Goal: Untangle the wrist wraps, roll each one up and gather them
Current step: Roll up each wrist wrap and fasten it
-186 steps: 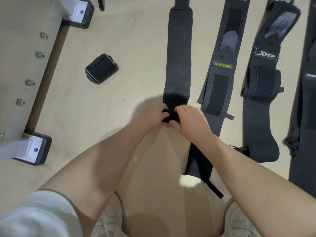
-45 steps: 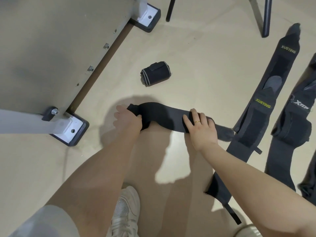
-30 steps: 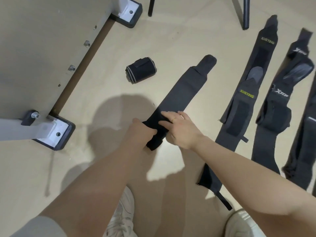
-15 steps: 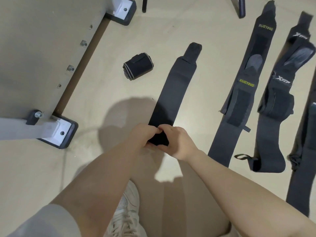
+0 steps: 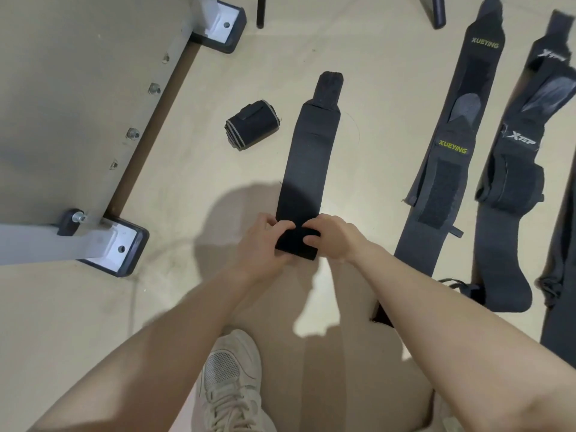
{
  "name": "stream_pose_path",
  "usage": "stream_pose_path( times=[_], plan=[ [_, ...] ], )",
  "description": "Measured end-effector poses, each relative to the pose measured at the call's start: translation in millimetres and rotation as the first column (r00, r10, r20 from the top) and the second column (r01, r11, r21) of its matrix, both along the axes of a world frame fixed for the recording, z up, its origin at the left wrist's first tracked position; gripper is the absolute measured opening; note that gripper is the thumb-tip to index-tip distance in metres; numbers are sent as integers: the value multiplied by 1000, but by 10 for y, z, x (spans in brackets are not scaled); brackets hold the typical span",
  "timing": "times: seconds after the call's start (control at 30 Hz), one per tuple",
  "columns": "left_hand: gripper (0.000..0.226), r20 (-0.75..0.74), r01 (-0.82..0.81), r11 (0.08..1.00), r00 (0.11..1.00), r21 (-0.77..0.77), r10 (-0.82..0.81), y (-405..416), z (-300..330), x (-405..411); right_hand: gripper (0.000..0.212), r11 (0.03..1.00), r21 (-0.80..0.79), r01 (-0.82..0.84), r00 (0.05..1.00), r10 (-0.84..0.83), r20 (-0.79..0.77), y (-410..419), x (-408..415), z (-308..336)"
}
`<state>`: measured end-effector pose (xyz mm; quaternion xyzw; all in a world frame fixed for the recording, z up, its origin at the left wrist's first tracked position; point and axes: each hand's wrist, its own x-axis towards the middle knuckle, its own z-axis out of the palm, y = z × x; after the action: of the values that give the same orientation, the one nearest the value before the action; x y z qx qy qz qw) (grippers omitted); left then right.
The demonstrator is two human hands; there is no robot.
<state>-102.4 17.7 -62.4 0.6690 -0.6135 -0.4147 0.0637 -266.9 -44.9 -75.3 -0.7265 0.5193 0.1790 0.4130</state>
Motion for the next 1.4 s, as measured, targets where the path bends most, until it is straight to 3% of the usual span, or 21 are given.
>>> stream_pose_path(
  times=[0.07,0.17,0.23,0.3,0.37,0.4,0.5,0.57,0.63,0.73,0.8,0.9,1.03,1.13,1.23,1.3,1.33,1.4],
  plan=[
    [53,65,53,998,997,-19,-52,-58,-54,43,28,990,74,121,991,-124,43,-47,12,-23],
    [52,58,40,999,998,-5,-39,-140,-87,46,26,910,84,407,899,-415,138,12,23,-26],
    [50,21,41,999,999,11,-42,-155,-106,29,20,911,-220,348,936,-327,127,107,43,-22],
    [50,4,31,998,1000,47,-31,-166,-117,24,15,806,-561,187,982,-159,98,198,63,-10],
    [48,-4,41,994,999,100,-40,-200,-114,15,29,769,-631,102,992,-34,119,242,62,10],
    [46,-31,52,987,998,151,-48,-223,-111,9,36,789,-613,28,993,47,106,259,45,-9],
    [36,-182,57,949,983,311,1,-261,-130,-26,52,933,-333,-140,988,153,12,227,-61,9],
    [30,-198,-2,948,978,317,68,-222,-166,-60,53,974,-208,-94,993,105,46,186,-98,52],
    [32,-181,-160,954,961,252,209,-151,-224,-93,50,990,-143,2,996,11,89,119,-78,98],
    [47,-176,-463,850,841,253,511,-96,-206,-131,45,990,-135,-36,998,43,49,-4,14,114],
    [47,-197,-545,790,773,282,603,-112,-194,-141,45,992,-126,7,998,0,59,-94,61,77],
    [48,-257,-479,857,818,189,515,-137,-158,-180,42,982,-111,151,987,-144,65,-184,103,3],
    [50,-155,-337,940,927,60,342,-151,-194,-203,36,918,-164,362,930,-344,130,-219,173,22],
    [45,-119,-339,938,931,72,346,-242,-199,-199,25,900,-320,296,955,-273,116,-159,182,33],
    [42,-127,-364,923,917,125,379,-363,-151,-162,39,907,-359,218,965,-145,219,-53,82,11],
    [41,-192,-389,896,883,215,429,-457,-116,-135,52,916,-390,98,981,-22,195,-57,-29,-25],
    [44,-219,-411,867,852,282,475,-504,-113,-128,57,928,-367,66,986,-4,167,-95,-69,-40],
    [52,-224,-467,805,796,365,563,-584,-93,-131,56,953,-248,175,969,-122,217,-189,-76,-35]
  ],
)
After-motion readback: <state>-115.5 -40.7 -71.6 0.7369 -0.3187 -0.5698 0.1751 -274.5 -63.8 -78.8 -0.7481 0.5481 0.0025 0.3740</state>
